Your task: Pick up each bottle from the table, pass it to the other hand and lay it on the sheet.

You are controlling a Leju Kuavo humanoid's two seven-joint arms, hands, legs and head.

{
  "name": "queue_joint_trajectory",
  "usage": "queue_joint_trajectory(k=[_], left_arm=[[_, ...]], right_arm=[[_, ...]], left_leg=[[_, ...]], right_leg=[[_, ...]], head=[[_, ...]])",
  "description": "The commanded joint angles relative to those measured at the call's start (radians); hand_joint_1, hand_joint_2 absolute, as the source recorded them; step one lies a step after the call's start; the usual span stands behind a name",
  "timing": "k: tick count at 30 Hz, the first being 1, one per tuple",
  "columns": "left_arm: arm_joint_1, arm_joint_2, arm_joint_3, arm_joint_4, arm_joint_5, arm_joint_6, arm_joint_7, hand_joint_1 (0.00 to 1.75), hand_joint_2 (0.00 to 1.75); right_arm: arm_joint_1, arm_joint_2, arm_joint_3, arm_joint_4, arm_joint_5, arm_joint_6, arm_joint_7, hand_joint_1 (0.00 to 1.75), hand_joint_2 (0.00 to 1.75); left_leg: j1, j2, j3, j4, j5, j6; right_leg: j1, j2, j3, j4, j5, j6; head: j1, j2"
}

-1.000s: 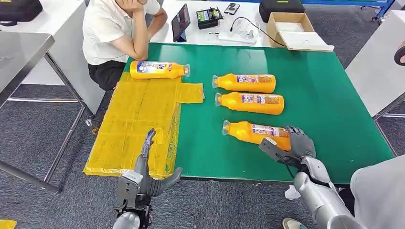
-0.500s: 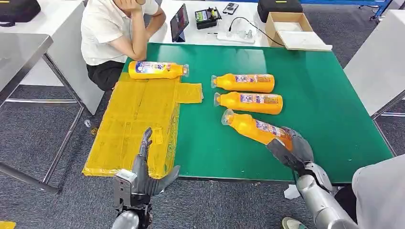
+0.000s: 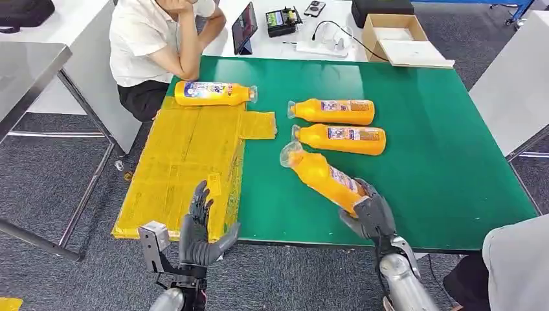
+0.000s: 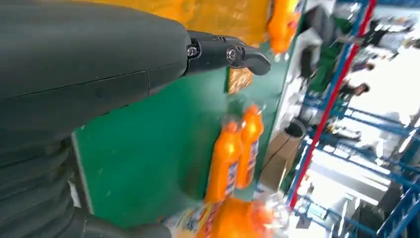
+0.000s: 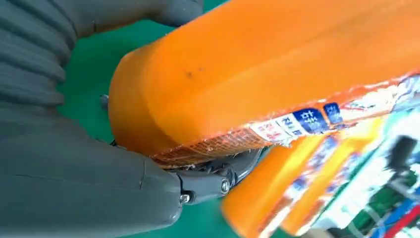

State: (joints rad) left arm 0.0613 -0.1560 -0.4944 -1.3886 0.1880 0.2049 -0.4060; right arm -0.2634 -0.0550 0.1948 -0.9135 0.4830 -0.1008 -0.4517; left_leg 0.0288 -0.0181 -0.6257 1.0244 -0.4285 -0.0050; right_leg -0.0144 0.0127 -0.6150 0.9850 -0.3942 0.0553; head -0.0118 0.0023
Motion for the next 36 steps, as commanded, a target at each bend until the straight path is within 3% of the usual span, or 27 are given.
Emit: queue_joint_trajectory(k=[1,11,24,29,32,36], left_arm=[[-0.068,0.047,-0.082,0.103,-0.069,-0.006,0.013,0.0,1.75],[-0.094,0.011,-0.061,0.111,-0.027,-0.004,0.047,0.0,1.75],[-0.103,0.009,-0.088,-0.003,0.112,-0.01,-0.004,0.0,1.75],[-0.101,0.031,-0.117,-0.027,0.167,-0.067,0.035,0.0,1.75],[-0.113,0.004,-0.095,0.018,0.18,0.002,0.06,0.0,1.75],[-0.129,0.005,-0.097,0.048,0.211,-0.015,0.078,0.0,1.75]], right_arm=[[-0.059,0.065,0.191,-0.011,-0.004,0.039,0.016,1.75,1.75],[-0.076,0.126,0.326,0.059,-0.036,0.09,-0.018,1.75,1.75],[-0.082,0.132,0.377,0.125,-0.119,0.127,-0.042,1.75,1.75],[-0.107,0.14,0.387,0.169,-0.128,0.121,-0.042,1.75,1.75],[-0.109,0.141,0.394,0.151,-0.117,0.095,-0.032,1.75,1.75],[-0.115,0.143,0.406,0.139,-0.11,0.092,-0.021,1.75,1.75]], left_leg=[[0.0,0.004,0.002,-0.001,-0.001,0.001],[0.001,0.002,0.001,-0.001,0.0,0.001],[0.0,0.002,0.001,-0.001,-0.001,0.001],[0.0,0.003,0.002,-0.001,-0.001,0.002],[-0.001,0.003,0.002,-0.001,-0.001,0.002],[0.0,0.002,0.001,-0.001,0.0,0.001]], right_leg=[[0.0,0.002,0.001,0.0,0.0,-0.002],[0.001,0.001,-0.001,0.0,0.0,-0.001],[0.0,0.0,0.0,0.0,-0.001,-0.002],[0.0,0.0,0.0,0.0,-0.001,-0.002],[0.0,0.001,0.0,0.0,-0.001,-0.002],[0.0,0.0,-0.001,0.0,-0.001,-0.002]], head=[[0.0,0.0],[0.0,0.0],[0.0,0.0],[0.0,0.0],[0.0,0.0],[0.0,0.0]])
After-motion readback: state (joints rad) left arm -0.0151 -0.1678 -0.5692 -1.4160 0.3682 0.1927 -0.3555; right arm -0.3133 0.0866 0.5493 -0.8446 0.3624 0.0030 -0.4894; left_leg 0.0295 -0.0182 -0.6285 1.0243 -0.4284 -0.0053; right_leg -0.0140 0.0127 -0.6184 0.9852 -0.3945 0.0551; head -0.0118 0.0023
